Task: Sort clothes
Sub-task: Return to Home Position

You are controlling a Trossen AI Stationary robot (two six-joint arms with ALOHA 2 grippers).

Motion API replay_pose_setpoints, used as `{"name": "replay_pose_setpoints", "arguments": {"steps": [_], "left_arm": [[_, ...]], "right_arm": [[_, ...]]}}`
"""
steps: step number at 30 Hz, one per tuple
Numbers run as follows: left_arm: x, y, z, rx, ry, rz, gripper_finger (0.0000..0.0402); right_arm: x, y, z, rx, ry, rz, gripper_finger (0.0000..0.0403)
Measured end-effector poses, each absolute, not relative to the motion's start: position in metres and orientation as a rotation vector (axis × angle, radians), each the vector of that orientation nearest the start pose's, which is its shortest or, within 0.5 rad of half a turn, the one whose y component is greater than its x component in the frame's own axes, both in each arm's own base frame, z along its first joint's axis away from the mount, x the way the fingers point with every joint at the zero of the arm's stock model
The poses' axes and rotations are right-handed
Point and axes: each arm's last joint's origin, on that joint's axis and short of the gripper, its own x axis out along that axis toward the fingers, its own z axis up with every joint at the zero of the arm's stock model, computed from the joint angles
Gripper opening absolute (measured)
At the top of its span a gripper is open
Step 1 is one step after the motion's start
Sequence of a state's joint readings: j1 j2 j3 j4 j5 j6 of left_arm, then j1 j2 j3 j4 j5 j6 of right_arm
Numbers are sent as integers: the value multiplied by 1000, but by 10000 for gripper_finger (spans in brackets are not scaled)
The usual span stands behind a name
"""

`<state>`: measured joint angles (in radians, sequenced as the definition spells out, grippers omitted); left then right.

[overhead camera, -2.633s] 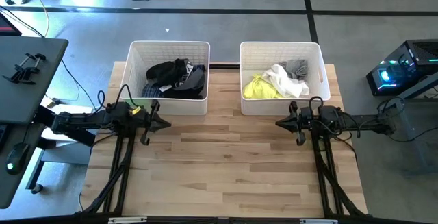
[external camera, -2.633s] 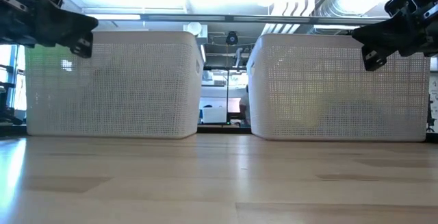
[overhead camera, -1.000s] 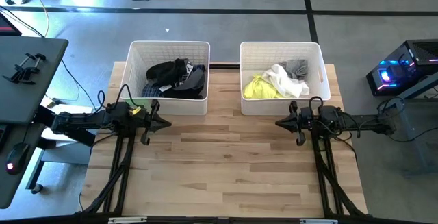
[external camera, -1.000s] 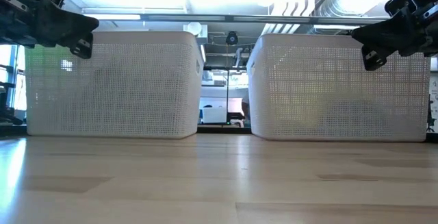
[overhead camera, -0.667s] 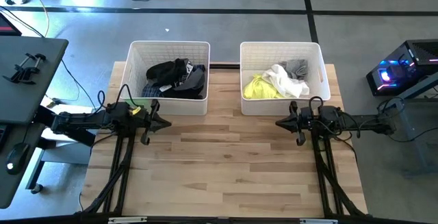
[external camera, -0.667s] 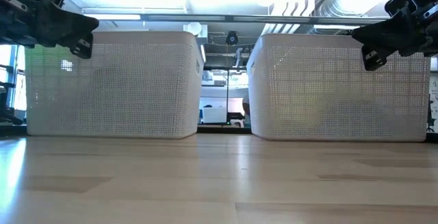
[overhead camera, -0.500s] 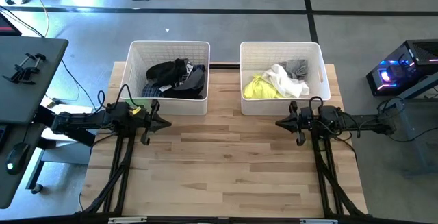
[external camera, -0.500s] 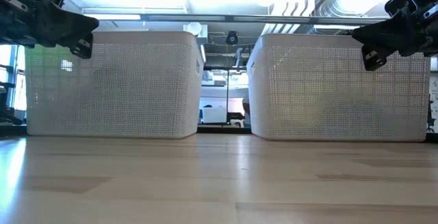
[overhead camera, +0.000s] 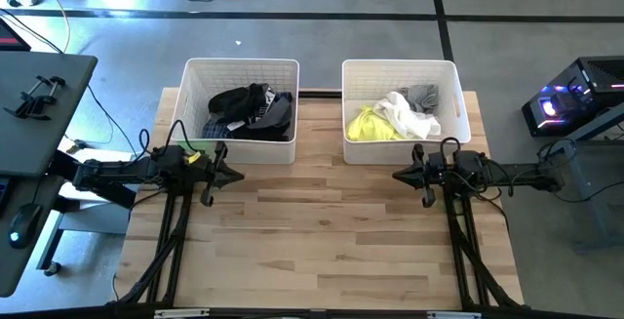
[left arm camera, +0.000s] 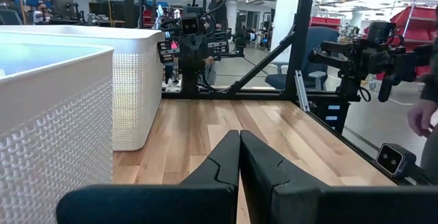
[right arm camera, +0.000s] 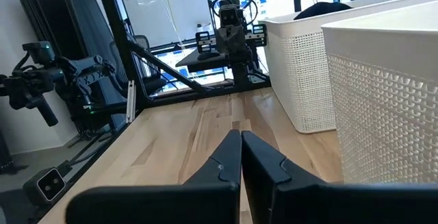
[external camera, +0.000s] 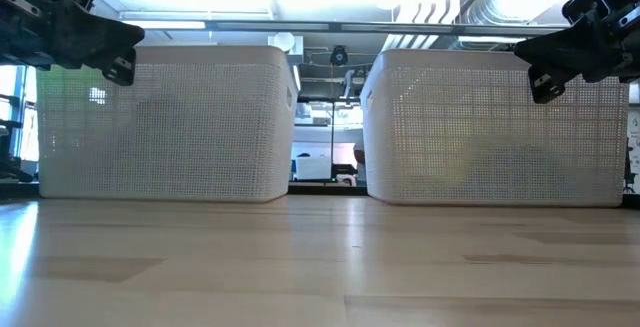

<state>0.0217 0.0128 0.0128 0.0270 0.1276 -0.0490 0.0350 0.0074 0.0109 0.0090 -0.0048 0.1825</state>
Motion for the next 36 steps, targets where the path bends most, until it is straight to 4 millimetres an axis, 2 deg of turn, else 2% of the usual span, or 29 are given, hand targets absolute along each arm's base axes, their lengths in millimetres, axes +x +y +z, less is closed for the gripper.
{"name": "replay_pose_setpoints", "arguments": {"steps": [26, 28, 33, 36], "left_arm": [[97, -2, 170, -48, -26, -127, 0], [96, -7, 173, -63, -53, -295, 0], [85, -23, 183, -98, -79, -940, 0], [78, -26, 184, -56, -68, -1175, 0]], "right_arm": [[97, 4, 167, 183, -8, 40, 0], [97, 4, 167, 183, -9, 40, 0], [97, 4, 167, 183, -9, 40, 0], [97, 4, 167, 183, -8, 40, 0]]}}
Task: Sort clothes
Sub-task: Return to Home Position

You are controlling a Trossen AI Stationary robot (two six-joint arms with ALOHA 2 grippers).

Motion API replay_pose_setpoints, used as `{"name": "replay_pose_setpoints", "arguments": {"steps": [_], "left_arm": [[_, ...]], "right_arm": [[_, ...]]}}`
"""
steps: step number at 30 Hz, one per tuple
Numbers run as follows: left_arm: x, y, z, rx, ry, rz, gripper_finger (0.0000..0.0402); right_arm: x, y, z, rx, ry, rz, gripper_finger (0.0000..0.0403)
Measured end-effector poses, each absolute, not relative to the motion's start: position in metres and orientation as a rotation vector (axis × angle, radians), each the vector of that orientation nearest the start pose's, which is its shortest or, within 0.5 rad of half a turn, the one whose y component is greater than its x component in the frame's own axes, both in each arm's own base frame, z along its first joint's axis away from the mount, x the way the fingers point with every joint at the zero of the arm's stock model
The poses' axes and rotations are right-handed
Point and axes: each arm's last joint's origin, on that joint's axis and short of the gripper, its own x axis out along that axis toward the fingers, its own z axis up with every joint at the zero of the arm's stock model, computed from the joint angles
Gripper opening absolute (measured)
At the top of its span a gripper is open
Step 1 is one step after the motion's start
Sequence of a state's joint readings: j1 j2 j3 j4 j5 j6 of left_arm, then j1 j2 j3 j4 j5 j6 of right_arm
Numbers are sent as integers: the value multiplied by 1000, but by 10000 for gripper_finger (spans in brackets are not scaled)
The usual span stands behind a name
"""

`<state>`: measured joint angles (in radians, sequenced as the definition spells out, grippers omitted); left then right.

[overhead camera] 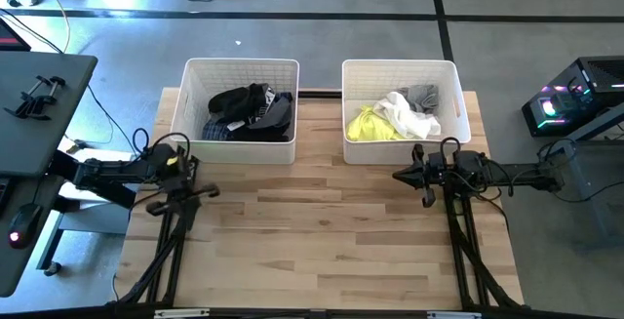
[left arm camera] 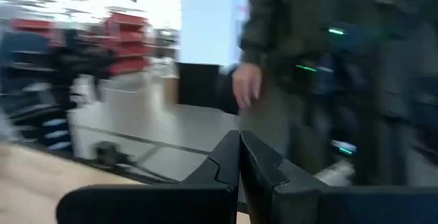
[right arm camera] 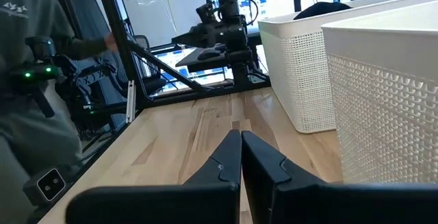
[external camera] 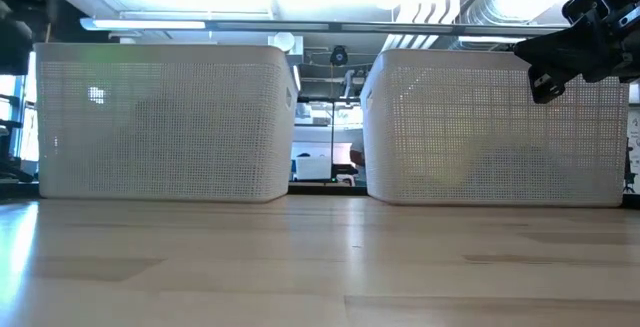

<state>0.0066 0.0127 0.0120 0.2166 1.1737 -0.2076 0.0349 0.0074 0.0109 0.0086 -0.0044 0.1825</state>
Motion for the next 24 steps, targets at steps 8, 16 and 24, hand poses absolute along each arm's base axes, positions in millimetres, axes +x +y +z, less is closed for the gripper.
{"name": "replay_pose_setpoints", "arguments": {"steps": [8, 16, 24], "left_arm": [[76, -26, 184, -34, -66, -1254, 0], [75, -23, 194, 100, -227, -1152, 0], [82, -18, 196, -88, -208, -852, 5]], "right_arm": [[97, 4, 168, 183, -9, 40, 0], [97, 4, 168, 183, -9, 40, 0], [97, 4, 168, 183, -9, 40, 0]]}}
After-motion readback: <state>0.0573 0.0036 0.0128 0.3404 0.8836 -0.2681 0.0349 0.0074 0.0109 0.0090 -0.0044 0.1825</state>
